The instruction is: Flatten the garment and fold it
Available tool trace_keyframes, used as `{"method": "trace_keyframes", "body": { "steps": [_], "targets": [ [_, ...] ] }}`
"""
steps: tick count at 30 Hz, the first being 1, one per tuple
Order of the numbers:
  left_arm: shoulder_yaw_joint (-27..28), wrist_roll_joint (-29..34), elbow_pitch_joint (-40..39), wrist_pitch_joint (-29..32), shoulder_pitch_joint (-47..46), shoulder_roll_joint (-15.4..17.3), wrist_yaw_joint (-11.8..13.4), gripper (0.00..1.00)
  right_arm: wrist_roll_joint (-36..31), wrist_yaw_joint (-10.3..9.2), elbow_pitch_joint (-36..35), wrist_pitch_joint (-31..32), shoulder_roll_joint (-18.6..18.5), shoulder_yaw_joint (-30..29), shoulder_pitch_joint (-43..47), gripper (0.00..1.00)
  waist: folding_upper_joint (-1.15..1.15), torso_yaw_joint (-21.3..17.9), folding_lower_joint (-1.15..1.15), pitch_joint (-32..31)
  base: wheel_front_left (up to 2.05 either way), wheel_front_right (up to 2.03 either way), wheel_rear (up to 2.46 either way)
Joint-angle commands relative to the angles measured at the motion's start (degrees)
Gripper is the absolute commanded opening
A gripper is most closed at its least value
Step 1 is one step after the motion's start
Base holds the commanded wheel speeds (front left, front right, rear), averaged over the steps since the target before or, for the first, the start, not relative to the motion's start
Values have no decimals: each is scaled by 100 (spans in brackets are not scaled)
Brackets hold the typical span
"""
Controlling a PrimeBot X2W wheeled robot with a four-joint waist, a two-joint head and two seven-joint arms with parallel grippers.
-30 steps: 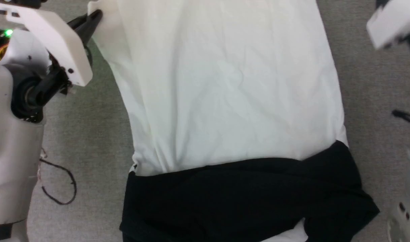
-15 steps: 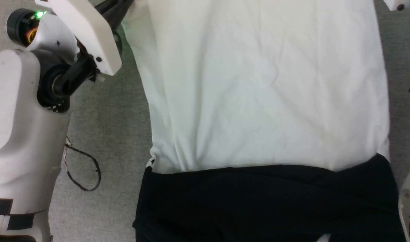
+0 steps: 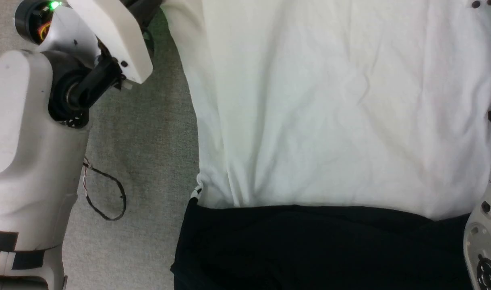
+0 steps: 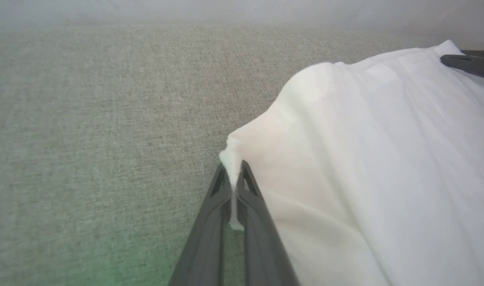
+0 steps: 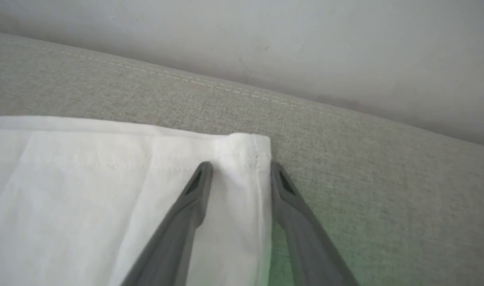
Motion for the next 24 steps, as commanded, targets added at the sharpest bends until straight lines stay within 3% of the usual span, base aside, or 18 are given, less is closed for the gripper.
{"method": "trace_keyframes", "body": {
  "steps": [1, 8, 14, 24],
  "targets": [
    [14, -30, 70, -66, -25, -12, -43, 0, -115, -4, 47, -62, 40, -78, 5, 0, 0, 7, 0, 14, 0, 0, 0],
    [292, 43, 149, -654, -186, 31, -18, 0, -130, -4, -131, -675, 94, -275, -105, 0, 0, -102, 0, -137, 0, 0, 0],
    [500, 16, 246, -1018, -248, 96, -33, 0, 134, -4, -321, -1041, -70, -294, -29, 0, 0, -240, 0, -441, 0, 0, 0],
    [779, -101, -106, -1412, 128, 486, -123, 0, 990, -4, -927, -1327, -543, -344, 740, 0, 0, -586, 0, -1321, 0, 0, 0]
  ]
}}
